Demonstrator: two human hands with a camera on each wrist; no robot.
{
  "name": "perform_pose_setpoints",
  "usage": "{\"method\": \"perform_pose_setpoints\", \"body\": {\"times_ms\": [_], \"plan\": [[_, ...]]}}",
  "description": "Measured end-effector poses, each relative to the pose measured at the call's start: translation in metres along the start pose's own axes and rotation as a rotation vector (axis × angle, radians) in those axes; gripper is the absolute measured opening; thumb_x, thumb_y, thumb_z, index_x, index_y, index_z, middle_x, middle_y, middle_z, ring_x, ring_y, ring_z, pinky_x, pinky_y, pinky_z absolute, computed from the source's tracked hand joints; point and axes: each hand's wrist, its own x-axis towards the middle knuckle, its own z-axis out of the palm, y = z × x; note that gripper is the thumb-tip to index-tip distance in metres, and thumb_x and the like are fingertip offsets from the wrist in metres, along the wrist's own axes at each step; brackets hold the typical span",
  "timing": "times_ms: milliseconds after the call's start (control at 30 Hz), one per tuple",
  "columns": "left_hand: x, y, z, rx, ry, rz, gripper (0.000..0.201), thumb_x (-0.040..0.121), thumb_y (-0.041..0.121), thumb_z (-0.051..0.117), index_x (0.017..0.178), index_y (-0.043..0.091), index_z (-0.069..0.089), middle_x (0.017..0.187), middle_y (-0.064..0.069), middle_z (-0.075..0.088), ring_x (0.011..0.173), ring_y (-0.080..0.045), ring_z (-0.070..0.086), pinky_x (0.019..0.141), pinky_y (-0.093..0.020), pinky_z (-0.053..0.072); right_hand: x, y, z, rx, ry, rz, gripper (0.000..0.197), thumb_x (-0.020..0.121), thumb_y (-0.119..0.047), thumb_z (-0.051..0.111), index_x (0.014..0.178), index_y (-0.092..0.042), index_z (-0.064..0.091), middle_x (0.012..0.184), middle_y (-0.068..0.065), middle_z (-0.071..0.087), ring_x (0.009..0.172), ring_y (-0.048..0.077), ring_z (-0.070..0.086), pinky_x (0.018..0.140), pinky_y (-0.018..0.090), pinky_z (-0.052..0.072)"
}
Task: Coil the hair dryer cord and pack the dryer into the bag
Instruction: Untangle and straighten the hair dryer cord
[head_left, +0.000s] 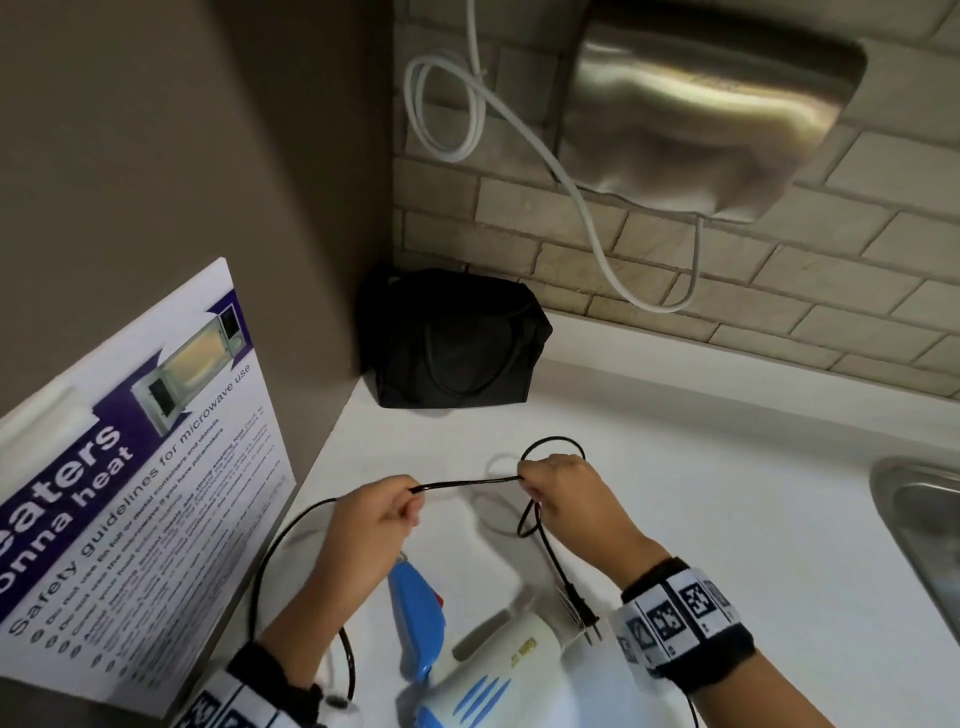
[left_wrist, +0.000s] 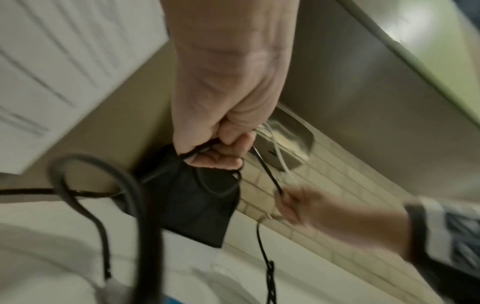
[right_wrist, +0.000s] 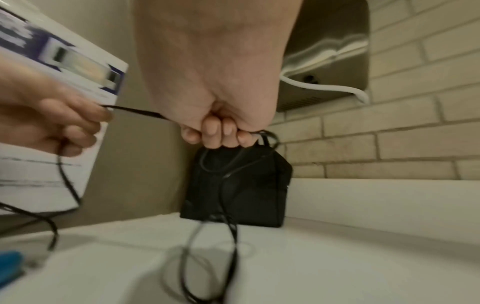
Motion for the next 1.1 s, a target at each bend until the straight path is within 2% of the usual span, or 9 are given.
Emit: {"method": "perform_pose_setpoints", "body": {"times_ms": [200, 400, 467, 600, 667, 800, 900, 967, 1100], "plan": [[0.002, -0.011, -0.019, -0.152, 0.066, -0.089, 0.038, 0.081, -0.014, 0.034, 0.053, 0.01, 0.043, 0.058, -0.003, 0.049, 0.074, -0.021, 0.057, 0.073, -0.028, 0.041, -0.001, 0.018, 0.013, 0.028, 0.003, 0.049, 0.034, 0.064, 0.011, 0.042, 0.066, -0.022, 0.035, 0.054, -0.002, 0.04, 0.052, 0.018, 0.037, 0.052, 0.025, 0.026], [0.009, -0.034, -0.023, -0.368, 0.061, -0.262, 0.043, 0.086, -0.005, 0.033, 0.049, 0.015, 0.042, 0.048, 0.003, 0.043, 0.056, -0.016, 0.048, 0.067, -0.028, 0.034, -0.001, 0.028, 0.021, 0.025, -0.054, 0.107, 0.029, 0.064, 0.013, 0.039, 0.064, -0.016, 0.038, 0.054, -0.001, 0.042, 0.052, 0.019, 0.038, 0.049, 0.015, 0.018], [0.007, -0.037, -0.021, -0.124, 0.027, -0.162, 0.041, 0.077, -0.007, 0.038, 0.053, 0.022, 0.052, 0.056, 0.008, 0.057, 0.066, -0.019, 0.052, 0.068, -0.028, 0.037, 0.002, 0.027, 0.02, 0.005, -0.018, 0.12, 0.03, 0.06, 0.013, 0.04, 0.062, -0.016, 0.035, 0.051, -0.001, 0.038, 0.049, 0.02, 0.033, 0.048, 0.019, 0.025], [-0.002, -0.019, -0.001, 0.665, 0.069, 0.056, 0.034, 0.081, -0.002, 0.05, 0.103, 0.022, 0.059, 0.099, 0.012, 0.064, 0.095, -0.016, 0.062, 0.085, -0.03, 0.041, 0.003, 0.006, 0.015, -0.145, -0.034, 0.009, 0.031, 0.05, 0.012, 0.051, 0.061, -0.017, 0.044, 0.046, -0.001, 0.046, 0.045, 0.021, 0.043, 0.051, 0.023, 0.032], [-0.004, -0.003, 0.018, 0.686, 0.072, 0.172, 0.026, 0.083, 0.005, 0.051, 0.099, 0.025, 0.058, 0.088, 0.012, 0.063, 0.086, -0.017, 0.061, 0.085, -0.035, 0.041, 0.003, -0.012, 0.016, -0.204, -0.044, -0.069, 0.032, 0.042, 0.01, 0.051, 0.062, -0.016, 0.051, 0.045, -0.001, 0.05, 0.043, 0.021, 0.047, 0.051, 0.023, 0.033], [0.001, 0.004, 0.03, 0.561, -0.002, 0.272, 0.035, 0.078, -0.006, 0.044, 0.081, 0.028, 0.052, 0.063, 0.017, 0.041, 0.067, -0.006, 0.041, 0.071, -0.019, 0.027, 0.003, -0.027, 0.02, -0.154, -0.007, -0.196, 0.028, 0.049, 0.007, 0.047, 0.062, -0.017, 0.046, 0.048, -0.003, 0.049, 0.047, 0.019, 0.042, 0.052, 0.026, 0.039], [0.002, 0.002, 0.02, 0.39, 0.017, 0.209, 0.038, 0.077, -0.01, 0.043, 0.058, 0.023, 0.041, 0.053, 0.01, 0.037, 0.052, -0.007, 0.032, 0.054, -0.018, 0.024, 0.006, -0.016, 0.016, -0.036, -0.028, -0.234, 0.02, 0.065, 0.002, 0.037, 0.067, -0.017, 0.045, 0.057, -0.002, 0.052, 0.055, 0.017, 0.037, 0.063, 0.027, 0.042], [0.002, -0.006, 0.011, 0.242, 0.012, 0.146, 0.031, 0.078, -0.011, 0.043, 0.059, 0.014, 0.041, 0.055, 0.002, 0.035, 0.056, -0.014, 0.028, 0.055, -0.025, 0.024, 0.008, -0.008, 0.017, 0.019, -0.032, -0.206, 0.02, 0.069, 0.0, 0.035, 0.068, -0.016, 0.048, 0.059, 0.0, 0.056, 0.056, 0.018, 0.043, 0.064, 0.027, 0.041], [0.006, -0.022, -0.012, -0.017, 0.008, 0.052, 0.039, 0.076, -0.001, 0.046, 0.049, 0.028, 0.045, 0.053, 0.004, 0.038, 0.059, -0.017, 0.035, 0.062, -0.03, 0.031, 0.01, 0.005, 0.024, 0.101, -0.076, -0.102, 0.021, 0.063, 0.004, 0.034, 0.067, -0.013, 0.046, 0.058, 0.002, 0.052, 0.057, 0.019, 0.044, 0.056, 0.022, 0.031]]}}
